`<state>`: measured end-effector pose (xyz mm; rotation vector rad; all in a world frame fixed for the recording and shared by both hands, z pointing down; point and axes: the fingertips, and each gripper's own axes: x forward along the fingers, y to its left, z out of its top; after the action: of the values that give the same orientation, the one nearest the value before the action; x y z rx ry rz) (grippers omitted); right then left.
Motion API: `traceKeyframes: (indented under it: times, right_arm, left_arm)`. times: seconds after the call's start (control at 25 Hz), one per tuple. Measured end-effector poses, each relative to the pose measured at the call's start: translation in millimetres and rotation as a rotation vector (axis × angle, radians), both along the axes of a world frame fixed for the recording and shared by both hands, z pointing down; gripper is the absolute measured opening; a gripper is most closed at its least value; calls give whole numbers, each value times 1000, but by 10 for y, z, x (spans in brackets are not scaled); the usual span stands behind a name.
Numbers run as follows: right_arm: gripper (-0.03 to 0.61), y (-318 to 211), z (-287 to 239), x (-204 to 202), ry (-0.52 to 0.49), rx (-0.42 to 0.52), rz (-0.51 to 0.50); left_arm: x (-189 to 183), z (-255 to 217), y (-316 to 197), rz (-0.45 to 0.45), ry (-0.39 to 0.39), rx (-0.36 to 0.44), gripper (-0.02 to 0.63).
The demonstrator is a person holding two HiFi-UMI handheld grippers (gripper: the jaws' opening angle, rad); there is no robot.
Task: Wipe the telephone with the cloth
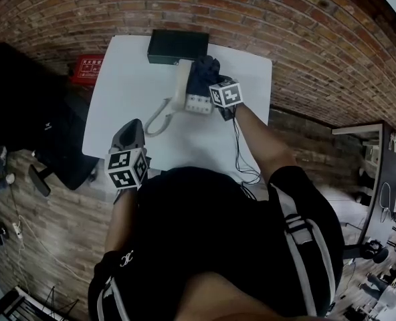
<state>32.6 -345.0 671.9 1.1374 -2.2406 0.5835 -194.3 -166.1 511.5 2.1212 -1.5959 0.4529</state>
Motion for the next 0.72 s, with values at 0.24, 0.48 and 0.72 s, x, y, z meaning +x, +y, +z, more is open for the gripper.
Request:
traceKeyframes:
  times: [0.24, 0.48, 0.72]
  right_arm:
    - [41, 183, 107, -165, 24, 7, -42]
    - [41, 500, 174, -291, 76, -19, -133]
    - [41, 929, 308, -512, 67, -62, -210]
  left_arm:
    - [39, 20, -2, 15, 6, -3, 0]
    - [73, 61, 31, 22, 12, -12, 0]
    - [40, 119, 44, 9, 16, -29, 0]
